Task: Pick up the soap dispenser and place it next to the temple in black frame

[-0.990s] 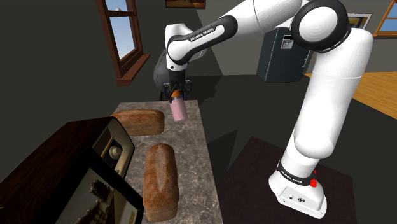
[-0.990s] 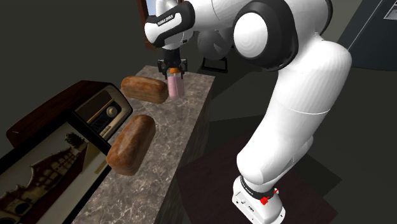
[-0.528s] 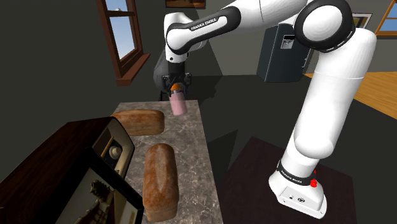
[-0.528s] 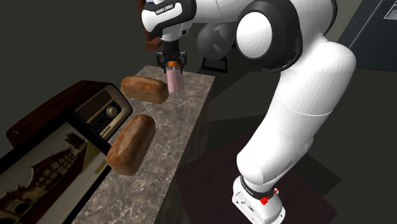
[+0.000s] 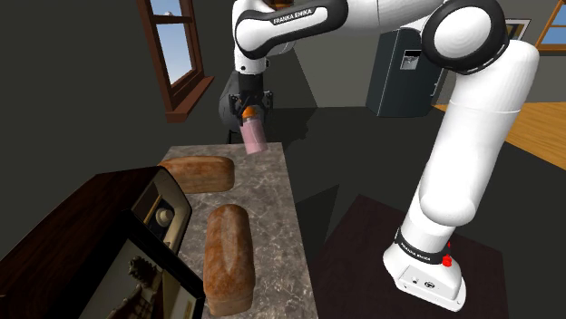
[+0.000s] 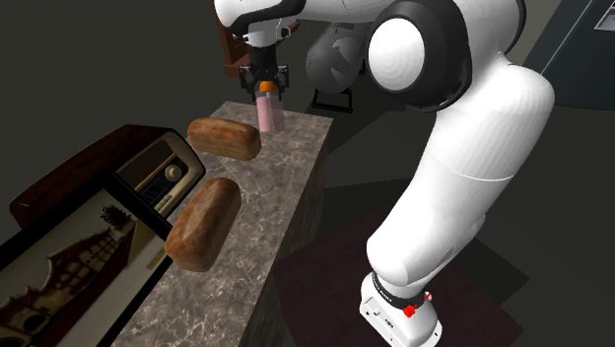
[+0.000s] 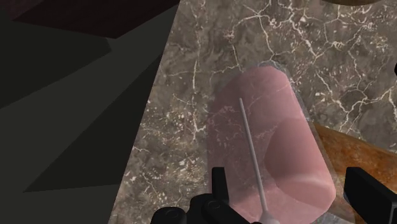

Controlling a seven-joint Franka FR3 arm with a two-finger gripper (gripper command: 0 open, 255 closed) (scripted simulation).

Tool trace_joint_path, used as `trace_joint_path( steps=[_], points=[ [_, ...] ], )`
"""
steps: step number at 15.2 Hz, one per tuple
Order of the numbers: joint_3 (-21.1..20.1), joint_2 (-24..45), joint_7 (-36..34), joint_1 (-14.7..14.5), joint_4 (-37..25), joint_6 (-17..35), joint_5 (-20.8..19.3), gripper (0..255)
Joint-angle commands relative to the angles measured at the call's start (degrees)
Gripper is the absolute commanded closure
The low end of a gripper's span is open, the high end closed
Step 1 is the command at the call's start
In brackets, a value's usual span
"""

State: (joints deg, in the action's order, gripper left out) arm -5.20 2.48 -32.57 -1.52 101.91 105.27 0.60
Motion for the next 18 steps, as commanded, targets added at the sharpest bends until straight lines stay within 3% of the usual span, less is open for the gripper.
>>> trace_joint_path(
  steps=[1, 18],
  points=[
    [0.01, -0.08, 0.00, 0.01, -1.48, -1.55, 0.00, 255],
    [-0.05, 1.78, -0.27, -0.08, -17.00, -15.23, -0.19, 255]
  ],
)
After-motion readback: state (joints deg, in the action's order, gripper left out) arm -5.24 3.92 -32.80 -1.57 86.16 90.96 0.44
